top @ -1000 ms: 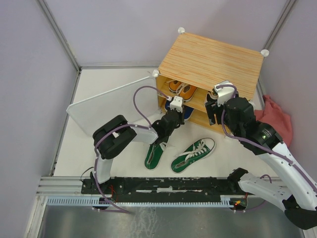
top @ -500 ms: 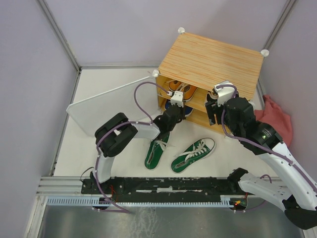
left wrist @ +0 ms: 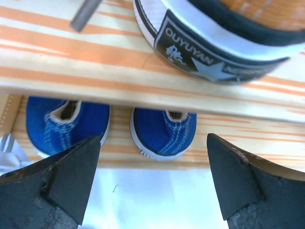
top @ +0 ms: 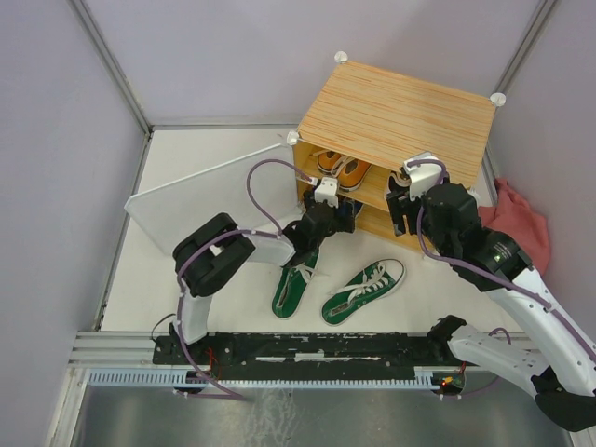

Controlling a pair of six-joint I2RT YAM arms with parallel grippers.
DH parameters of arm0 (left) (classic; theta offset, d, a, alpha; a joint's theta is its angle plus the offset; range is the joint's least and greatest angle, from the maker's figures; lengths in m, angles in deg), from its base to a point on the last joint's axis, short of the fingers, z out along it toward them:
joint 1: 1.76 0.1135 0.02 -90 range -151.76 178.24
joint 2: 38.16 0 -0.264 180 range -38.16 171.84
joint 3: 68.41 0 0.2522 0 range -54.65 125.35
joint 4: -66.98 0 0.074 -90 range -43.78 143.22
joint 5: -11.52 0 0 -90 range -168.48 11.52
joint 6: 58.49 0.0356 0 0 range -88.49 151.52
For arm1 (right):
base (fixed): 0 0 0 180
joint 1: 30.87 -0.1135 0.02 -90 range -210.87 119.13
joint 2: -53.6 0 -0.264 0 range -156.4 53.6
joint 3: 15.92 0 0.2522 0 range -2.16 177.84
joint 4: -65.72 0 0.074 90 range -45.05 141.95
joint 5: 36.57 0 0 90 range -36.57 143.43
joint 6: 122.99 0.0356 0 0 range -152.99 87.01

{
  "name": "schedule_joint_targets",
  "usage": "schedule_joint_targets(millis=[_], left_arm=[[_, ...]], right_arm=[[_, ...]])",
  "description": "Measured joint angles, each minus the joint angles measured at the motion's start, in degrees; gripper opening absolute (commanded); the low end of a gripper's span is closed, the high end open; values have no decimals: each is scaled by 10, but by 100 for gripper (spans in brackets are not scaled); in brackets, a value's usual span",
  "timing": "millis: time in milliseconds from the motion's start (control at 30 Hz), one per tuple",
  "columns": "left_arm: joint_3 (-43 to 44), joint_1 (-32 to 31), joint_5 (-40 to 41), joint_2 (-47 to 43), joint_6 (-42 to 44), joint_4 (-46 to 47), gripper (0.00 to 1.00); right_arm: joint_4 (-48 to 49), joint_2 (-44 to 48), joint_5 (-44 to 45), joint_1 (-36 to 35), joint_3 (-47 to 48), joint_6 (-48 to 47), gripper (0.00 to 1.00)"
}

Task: Place and organize the shoes in the shoe cabinet
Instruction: Pick up the shoe from the center of the board.

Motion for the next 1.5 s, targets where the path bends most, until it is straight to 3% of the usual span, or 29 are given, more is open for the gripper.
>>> schedule_joint_targets(millis=[167,333,500,733,1033,1233,1433,1500], left_arm=[[-43,-4,-12,-80,-1,-54,99],[-136,-26,-6,-216,-1,-100,98],[-208,-113,29,-333,-8,-179,97],[-282,-228,82,-453,-136,-338,95],[-335,-270,145,-505,-268,-437,94],[-354,-270,171,-500,-309,-421,79],[-365,-278,174,-482,-313,-390,75],[-370,-279,176,-462,-313,-368,68]], right_arm=[[-7,5,0,0,0,0,81],[-15,7,-5,0,0,6,81],[-20,11,-12,0,-3,15,81],[-26,12,-16,0,-5,23,81],[-31,21,-28,0,-16,35,80],[-34,26,-38,0,-18,39,80],[-34,25,-44,0,-18,39,79],[-34,23,-48,0,-18,39,79]])
